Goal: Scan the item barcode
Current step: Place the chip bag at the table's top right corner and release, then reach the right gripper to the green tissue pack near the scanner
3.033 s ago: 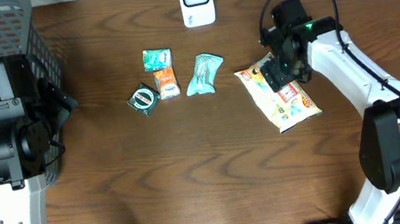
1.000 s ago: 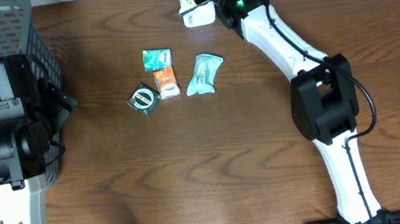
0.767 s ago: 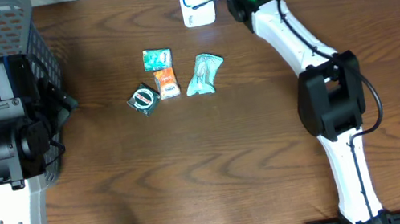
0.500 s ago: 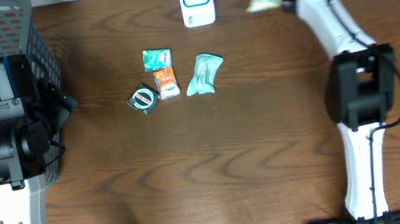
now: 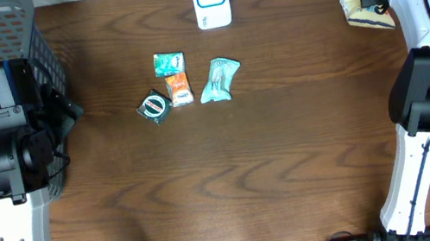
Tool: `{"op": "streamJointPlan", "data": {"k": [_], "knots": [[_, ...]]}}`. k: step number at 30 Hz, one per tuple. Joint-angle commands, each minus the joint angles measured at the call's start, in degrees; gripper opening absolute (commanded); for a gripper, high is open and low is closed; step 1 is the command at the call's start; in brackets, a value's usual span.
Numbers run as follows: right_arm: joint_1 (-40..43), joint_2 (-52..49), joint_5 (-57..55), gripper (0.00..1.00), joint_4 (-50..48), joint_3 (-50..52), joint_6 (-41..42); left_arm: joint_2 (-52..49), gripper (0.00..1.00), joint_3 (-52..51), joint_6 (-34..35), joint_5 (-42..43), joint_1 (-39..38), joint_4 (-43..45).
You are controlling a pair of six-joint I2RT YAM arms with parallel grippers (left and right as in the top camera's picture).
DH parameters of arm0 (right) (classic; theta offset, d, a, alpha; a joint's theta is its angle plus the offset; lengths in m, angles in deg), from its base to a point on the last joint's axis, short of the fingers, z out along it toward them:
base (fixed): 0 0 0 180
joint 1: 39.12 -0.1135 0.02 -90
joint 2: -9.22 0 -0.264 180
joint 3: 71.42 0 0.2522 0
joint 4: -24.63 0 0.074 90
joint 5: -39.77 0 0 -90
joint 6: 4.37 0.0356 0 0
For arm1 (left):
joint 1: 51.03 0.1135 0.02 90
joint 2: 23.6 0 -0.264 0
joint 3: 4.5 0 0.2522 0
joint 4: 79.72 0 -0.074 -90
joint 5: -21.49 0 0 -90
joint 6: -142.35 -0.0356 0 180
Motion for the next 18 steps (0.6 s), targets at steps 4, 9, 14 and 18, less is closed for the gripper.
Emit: {"op": "streamJointPlan", "data": {"k": [4,9,14,18], "knots": [[-2.60,11.91,14.29,0.59,0.07,-1.42,-0.46,0.00,0.98,0.31,0.26,-0.57,0.42,-0.15],[-7.98,14.91,44.26,0.66,8.98,-1.40,10.36,0.00,0.98,0.31,0.26,-0.57,0.42,-0.15],[-14.62,14.03,50.56,0.97,16.11,-0.39,12.55,0.00,0.98,0.31,0.26,-0.57,0.42,-0.15],[-20.83,13.90,47.32,0.99,19.80,0.74,12.48,0.00,0.98,0.31,0.26,-0.57,0.42,-0.15]]}}
